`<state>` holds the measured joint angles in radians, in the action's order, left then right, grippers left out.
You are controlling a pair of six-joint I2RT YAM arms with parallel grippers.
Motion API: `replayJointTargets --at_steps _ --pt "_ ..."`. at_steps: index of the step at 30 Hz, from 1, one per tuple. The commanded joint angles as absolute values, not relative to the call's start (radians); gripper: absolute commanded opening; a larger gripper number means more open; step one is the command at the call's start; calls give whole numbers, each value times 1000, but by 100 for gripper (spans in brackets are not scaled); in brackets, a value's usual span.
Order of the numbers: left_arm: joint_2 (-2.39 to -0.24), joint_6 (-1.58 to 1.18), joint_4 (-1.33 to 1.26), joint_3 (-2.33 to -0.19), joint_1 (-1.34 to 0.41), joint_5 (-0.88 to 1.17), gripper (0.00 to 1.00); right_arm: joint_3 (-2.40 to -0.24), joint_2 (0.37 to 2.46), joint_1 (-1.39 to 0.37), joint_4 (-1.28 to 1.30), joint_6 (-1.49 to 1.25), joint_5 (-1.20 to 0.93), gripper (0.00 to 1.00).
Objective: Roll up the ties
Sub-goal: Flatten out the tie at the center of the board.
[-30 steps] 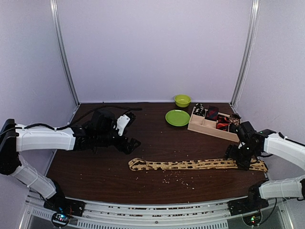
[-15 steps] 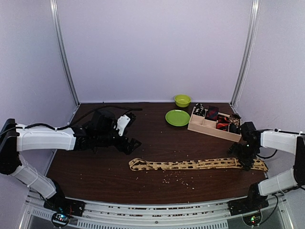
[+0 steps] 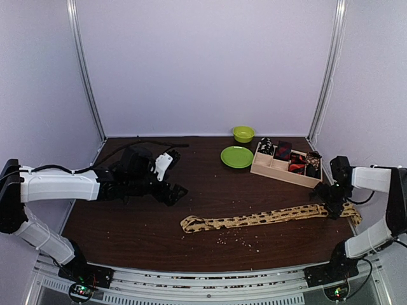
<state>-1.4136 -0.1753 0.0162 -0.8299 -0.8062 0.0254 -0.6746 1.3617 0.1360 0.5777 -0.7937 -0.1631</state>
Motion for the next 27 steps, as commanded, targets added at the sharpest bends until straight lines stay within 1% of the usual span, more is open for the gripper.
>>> replayJointTargets --at_steps 1,4,6,7,9,12,14,17,18,20,21,24,27 --pt "-1311 -214 -41 -808 -807 -45 98 -667 1192 133 540 -688 -259 100" --pt "-1271 -254 -62 -803 -807 -112 98 -710 1129 99 522 -614 -368 100" --pt "-1282 -205 -26 -849 -806 -70 98 -770 1108 35 531 -561 -401 99" --pt "-1293 -183 35 -894 -805 -40 98 -817 1102 -7 535 -539 -395 100" --pt "-1307 -135 71 -926 -802 71 98 -900 1098 -115 552 -493 -344 100" --pt "-1284 -130 53 -902 -802 156 98 -1047 1116 -288 604 -411 -207 100" --pt "-1279 -91 68 -882 -802 247 98 -1109 1125 -360 594 -376 -174 100" --pt "-1336 -20 141 -888 -812 339 98 -1080 1122 -345 420 -438 -316 100" --pt "-1362 6 160 -893 -823 343 98 -1059 1128 -326 362 -467 -364 99" --pt "-1419 57 200 -911 -848 338 98 -1014 1157 -289 234 -520 -539 99" --pt "-1453 80 224 -930 -862 317 98 -1007 1181 -286 214 -524 -597 100" --pt "-1558 147 279 -1000 -915 286 98 -964 1188 -289 174 -525 -701 99" --pt "-1662 178 278 -1047 -942 270 97 -889 1142 -285 90 -552 -717 100"
